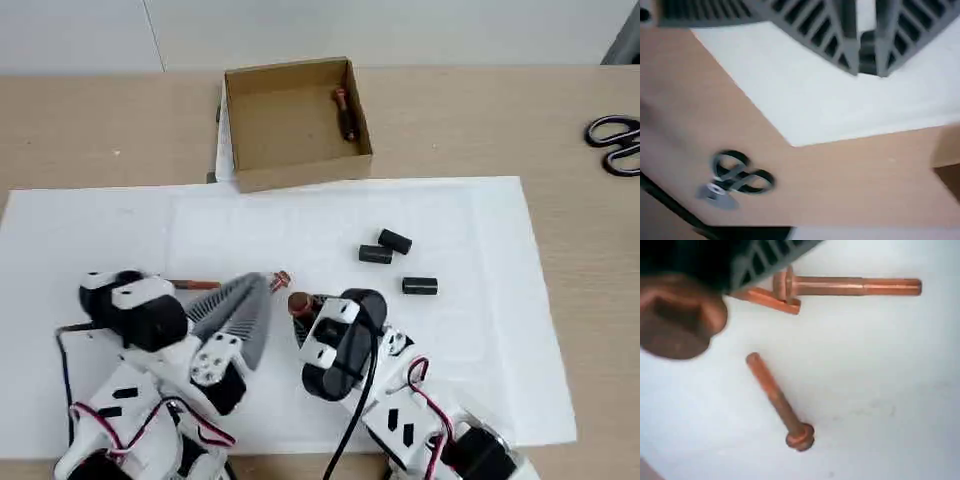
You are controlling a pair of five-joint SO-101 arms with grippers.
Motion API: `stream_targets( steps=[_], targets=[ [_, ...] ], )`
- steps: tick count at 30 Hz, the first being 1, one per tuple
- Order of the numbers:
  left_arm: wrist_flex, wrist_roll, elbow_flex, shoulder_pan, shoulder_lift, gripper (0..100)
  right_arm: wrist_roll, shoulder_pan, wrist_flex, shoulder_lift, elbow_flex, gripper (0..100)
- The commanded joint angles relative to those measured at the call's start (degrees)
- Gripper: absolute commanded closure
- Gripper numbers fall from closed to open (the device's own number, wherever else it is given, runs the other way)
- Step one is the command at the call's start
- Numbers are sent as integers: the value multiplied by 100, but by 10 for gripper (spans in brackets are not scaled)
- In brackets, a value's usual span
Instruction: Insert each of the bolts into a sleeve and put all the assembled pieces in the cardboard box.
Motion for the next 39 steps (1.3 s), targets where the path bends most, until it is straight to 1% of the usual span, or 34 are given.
stream_targets(
  steps=[1, 3, 5, 9, 11, 15, 18, 22, 25, 28, 32, 36, 39],
  targets=[
    [-35, -26, 48, -563, 18, 994, 18, 154, 31, -57, -308, 995],
    [-26, -26, 242, -967, 18, 994, -79, 365, 119, -57, -308, 995],
    [-26, -105, 418, -1327, 18, 994, -369, 752, 154, -48, -308, 995],
    [-35, -730, 646, -2013, 9, 994, -747, 1798, 374, -48, -158, 995],
    [-26, -791, 664, -2312, 9, 994, -976, 2299, 523, -40, -114, 995],
    [-26, -782, 796, -2760, 0, 994, -1266, 3020, 778, 251, -167, 995],
    [0, -774, 813, -2848, 0, 994, -1415, 3433, 804, 857, -457, 995],
    [0, -774, 822, -2857, 0, 994, -1785, 3521, 1086, 2088, -1292, 995],
    [-9, -774, 857, -2866, 0, 994, -1881, 3521, 1209, 3064, -1978, 995],
    [-9, -774, 936, -3103, -18, 994, -1881, 3521, 1147, 3881, -2690, 995],
    [9, -800, 1077, -3437, -18, 994, -1881, 3521, 848, 4848, -3455, 995],
    [9, -800, 1086, -3437, -18, 994, -1873, 3503, 479, 5895, -4149, 995],
    [9, -800, 1086, -3446, -18, 994, -1873, 3495, 127, 6747, -4949, 995]
  ],
)
